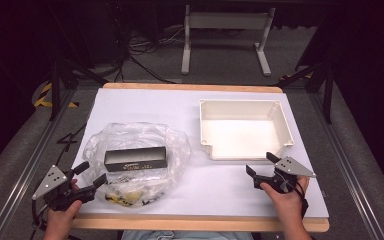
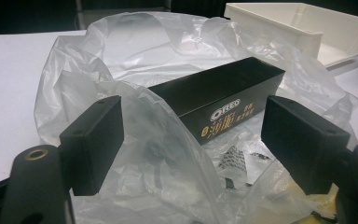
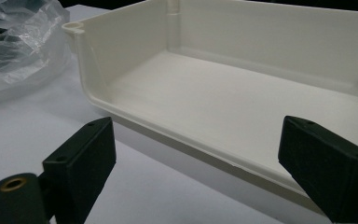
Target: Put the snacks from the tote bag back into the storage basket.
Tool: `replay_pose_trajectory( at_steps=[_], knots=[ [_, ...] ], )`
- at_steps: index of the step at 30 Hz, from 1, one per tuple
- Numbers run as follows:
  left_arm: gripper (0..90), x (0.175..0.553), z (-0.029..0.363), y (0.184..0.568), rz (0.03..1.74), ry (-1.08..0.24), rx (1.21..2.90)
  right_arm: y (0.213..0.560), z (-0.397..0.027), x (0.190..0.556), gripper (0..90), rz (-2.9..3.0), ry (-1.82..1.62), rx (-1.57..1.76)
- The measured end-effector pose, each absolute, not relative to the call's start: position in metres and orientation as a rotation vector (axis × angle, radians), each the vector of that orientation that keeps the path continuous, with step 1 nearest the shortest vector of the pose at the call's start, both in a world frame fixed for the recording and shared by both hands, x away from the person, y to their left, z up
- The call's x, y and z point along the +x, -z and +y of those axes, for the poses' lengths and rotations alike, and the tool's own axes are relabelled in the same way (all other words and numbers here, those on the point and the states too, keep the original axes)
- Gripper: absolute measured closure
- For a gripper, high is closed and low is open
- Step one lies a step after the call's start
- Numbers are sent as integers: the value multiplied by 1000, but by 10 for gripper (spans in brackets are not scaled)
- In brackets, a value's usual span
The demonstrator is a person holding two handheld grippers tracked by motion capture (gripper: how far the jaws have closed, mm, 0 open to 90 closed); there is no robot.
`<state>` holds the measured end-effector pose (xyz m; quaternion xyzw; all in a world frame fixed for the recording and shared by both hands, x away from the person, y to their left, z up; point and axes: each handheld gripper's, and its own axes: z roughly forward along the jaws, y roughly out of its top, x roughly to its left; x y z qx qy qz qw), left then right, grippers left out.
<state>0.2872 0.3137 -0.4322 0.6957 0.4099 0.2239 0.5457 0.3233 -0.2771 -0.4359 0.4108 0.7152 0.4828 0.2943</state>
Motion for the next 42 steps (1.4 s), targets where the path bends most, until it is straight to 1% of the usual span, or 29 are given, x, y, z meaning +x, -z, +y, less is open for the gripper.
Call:
replay_pose_trajectory(
  at_steps=[7, 17, 20, 29, 41, 42],
  knots=[
    [220, 287, 313, 431, 971, -528, 1660, 434, -276, 324, 119, 1935, -1289, 1086],
    [220, 286, 313, 431, 974, -534, 1661, 417, -272, 323, 119, 1952, -1319, 1059],
    [220, 287, 312, 431, 971, -535, 1674, 406, -268, 326, 127, 2003, -1309, 1002],
    [220, 287, 312, 432, 972, -535, 1659, 372, -260, 328, 122, 2001, -1352, 983],
    [220, 287, 311, 431, 972, -532, 1659, 344, -259, 329, 101, 2034, -1370, 942],
    [220, 287, 311, 431, 972, -532, 1660, 341, -260, 328, 112, 2039, -1368, 933]
  ],
)
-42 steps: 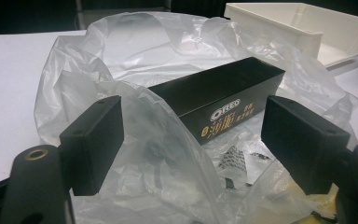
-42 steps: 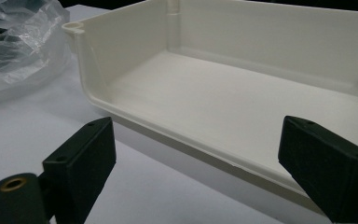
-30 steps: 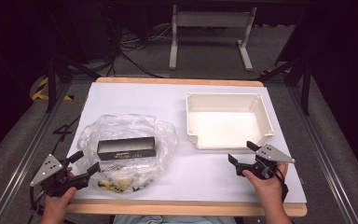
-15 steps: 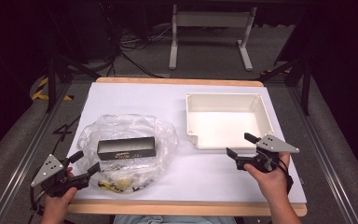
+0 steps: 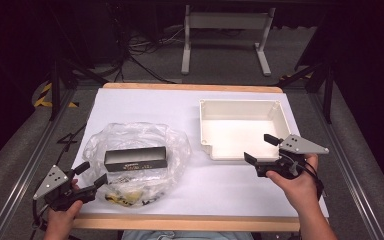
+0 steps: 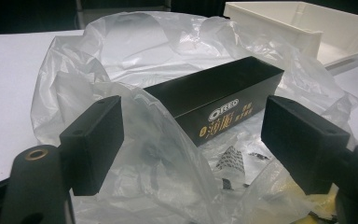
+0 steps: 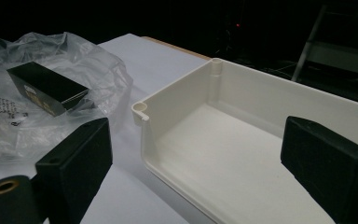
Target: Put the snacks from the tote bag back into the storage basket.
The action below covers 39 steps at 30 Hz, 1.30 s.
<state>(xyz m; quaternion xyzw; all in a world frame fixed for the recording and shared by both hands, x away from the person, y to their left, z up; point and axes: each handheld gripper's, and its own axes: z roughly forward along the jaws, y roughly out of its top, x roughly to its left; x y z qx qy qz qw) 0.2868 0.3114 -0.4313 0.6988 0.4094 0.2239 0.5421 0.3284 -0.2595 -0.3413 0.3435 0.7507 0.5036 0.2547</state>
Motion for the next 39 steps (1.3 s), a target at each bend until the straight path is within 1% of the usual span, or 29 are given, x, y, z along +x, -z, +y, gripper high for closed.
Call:
replay_pose_trajectory(
  at_steps=[2, 4, 9, 13, 20, 22, 23, 30, 36, 39],
  knots=[
    [220, 287, 311, 431, 973, -532, 1661, 338, -259, 328, 182, 2084, -1370, 901],
    [220, 287, 312, 431, 973, -534, 1660, 335, -257, 328, 214, 2137, -1342, 873],
    [220, 287, 312, 431, 972, -532, 1667, 327, -249, 329, 227, 2213, -1303, 813],
    [220, 288, 311, 431, 970, -534, 1661, 320, -244, 331, 266, 2253, -1274, 766],
    [220, 287, 312, 431, 966, -529, 1657, 307, -228, 341, 263, 2340, -1272, 690],
    [220, 286, 312, 431, 966, -520, 1651, 303, -221, 347, 235, 2386, -1267, 657],
    [220, 286, 312, 431, 966, -520, 1651, 301, -219, 349, 202, 2424, -1269, 643],
    [220, 281, 314, 431, 970, -512, 1644, 298, -197, 360, 183, 2545, -1268, 488],
    [220, 280, 315, 431, 969, -522, 1640, 293, -179, 368, 146, 2546, -1295, 449],
    [220, 280, 315, 431, 969, -521, 1643, 290, -172, 372, 148, 2558, -1278, 456]
  ],
)
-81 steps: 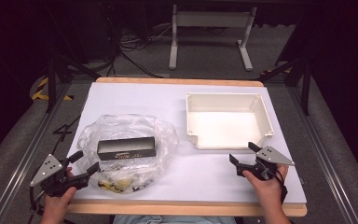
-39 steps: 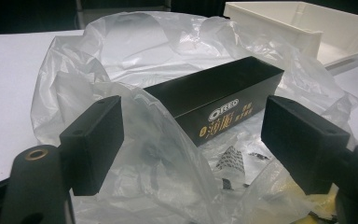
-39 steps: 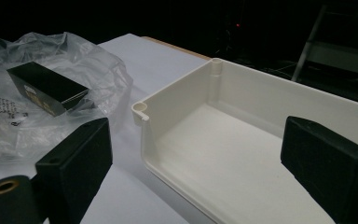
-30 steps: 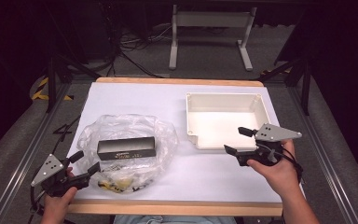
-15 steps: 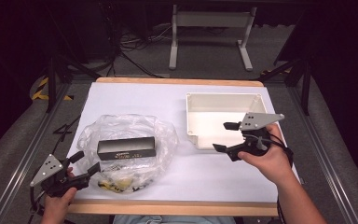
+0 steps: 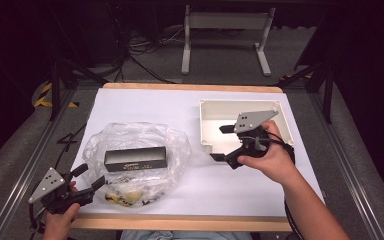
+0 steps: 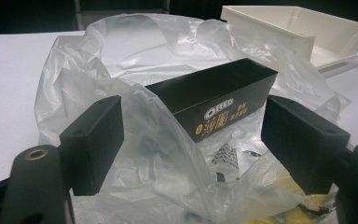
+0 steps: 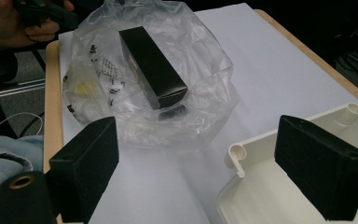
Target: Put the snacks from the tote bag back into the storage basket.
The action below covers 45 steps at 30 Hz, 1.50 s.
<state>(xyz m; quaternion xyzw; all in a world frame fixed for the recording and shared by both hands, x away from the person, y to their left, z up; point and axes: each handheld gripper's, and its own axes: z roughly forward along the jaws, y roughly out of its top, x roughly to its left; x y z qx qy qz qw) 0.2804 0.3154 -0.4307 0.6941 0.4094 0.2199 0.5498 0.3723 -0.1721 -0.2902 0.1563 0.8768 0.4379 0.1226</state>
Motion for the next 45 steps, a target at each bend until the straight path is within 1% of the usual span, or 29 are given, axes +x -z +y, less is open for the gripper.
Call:
replay_pose_trajectory(
  at_steps=[5, 7, 9, 12, 18, 26, 30, 33, 35, 36, 39, 41, 42, 45],
  knots=[
    [220, 281, 314, 431, 970, -521, 1647, 285, -161, 380, 143, 2573, -1295, 428],
    [220, 282, 314, 431, 965, -523, 1650, 283, -154, 385, 113, 2579, -1315, 411],
    [220, 282, 315, 430, 966, -520, 1649, 282, -145, 389, 59, 2602, -1342, 379],
    [220, 282, 316, 430, 963, -523, 1634, 279, -132, 392, 58, 2615, -1387, 351],
    [220, 282, 315, 430, 958, -520, 1640, 278, -110, 398, 105, 2597, -1414, 287],
    [220, 282, 316, 430, 960, -522, 1632, 282, -88, 410, 138, 2611, -1401, 235],
    [220, 281, 317, 429, 955, -522, 1629, 286, -78, 416, 183, 2622, -1374, 194],
    [220, 282, 317, 428, 954, -523, 1631, 292, -68, 421, 242, 2625, -1339, 139],
    [220, 282, 316, 429, 951, -524, 1625, 294, -65, 423, 251, 2631, -1334, 132],
    [220, 282, 316, 429, 949, -523, 1627, 298, -57, 428, 273, 2651, -1297, 115],
    [220, 282, 316, 428, 951, -518, 1636, 302, -52, 431, 273, 2652, -1271, 86],
    [220, 283, 316, 428, 951, -521, 1633, 308, -44, 434, 305, 2669, -1248, 73],
    [220, 283, 316, 428, 950, -520, 1634, 311, -40, 436, 307, 2687, -1242, 63],
    [220, 284, 316, 429, 944, -518, 1627, 323, -29, 441, 279, 2701, -1231, 32]
  ],
)
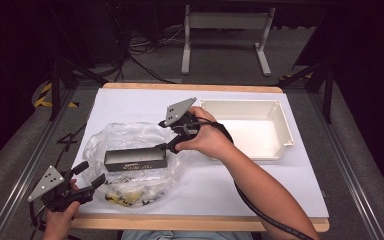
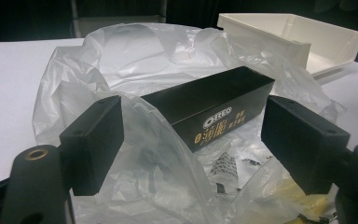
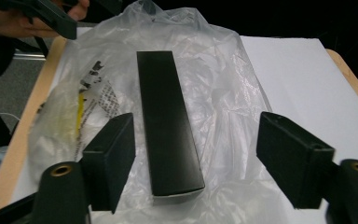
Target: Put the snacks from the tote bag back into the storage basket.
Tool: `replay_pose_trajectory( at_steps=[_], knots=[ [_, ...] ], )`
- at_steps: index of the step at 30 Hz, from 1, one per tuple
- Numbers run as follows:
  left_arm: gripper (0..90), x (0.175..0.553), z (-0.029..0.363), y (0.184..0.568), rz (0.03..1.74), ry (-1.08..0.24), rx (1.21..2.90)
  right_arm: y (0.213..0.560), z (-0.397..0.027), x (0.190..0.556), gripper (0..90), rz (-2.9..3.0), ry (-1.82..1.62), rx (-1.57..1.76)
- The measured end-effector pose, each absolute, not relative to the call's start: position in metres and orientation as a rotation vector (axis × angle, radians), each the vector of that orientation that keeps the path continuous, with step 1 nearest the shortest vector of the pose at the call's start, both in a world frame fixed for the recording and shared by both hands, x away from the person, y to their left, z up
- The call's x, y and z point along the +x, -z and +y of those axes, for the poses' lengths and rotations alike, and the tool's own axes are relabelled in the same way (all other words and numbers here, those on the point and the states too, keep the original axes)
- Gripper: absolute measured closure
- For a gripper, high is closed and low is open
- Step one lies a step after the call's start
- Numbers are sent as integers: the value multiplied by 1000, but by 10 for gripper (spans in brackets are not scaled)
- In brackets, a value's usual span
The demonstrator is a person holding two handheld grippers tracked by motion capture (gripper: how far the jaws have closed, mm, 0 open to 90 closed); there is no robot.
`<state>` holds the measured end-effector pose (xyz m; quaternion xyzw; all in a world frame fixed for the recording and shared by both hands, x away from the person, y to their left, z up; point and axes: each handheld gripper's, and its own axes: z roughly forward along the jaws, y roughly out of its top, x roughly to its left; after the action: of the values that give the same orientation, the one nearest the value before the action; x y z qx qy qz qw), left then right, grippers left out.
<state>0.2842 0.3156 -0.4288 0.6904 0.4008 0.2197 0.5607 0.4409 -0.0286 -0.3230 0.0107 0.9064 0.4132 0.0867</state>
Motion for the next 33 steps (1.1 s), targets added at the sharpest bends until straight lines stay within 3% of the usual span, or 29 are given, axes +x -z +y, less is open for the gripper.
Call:
replay_pose_trajectory(
  at_steps=[7, 17, 33],
  knots=[
    [220, 285, 315, 429, 939, -514, 1624, 344, -14, 447, 312, 2827, -1177, 99],
    [220, 286, 314, 428, 935, -510, 1629, 367, 2, 451, 268, 2920, -1069, 65],
    [220, 287, 313, 429, 934, -511, 1633, 394, 8, 464, 282, 2985, -912, 73]
  ],
)
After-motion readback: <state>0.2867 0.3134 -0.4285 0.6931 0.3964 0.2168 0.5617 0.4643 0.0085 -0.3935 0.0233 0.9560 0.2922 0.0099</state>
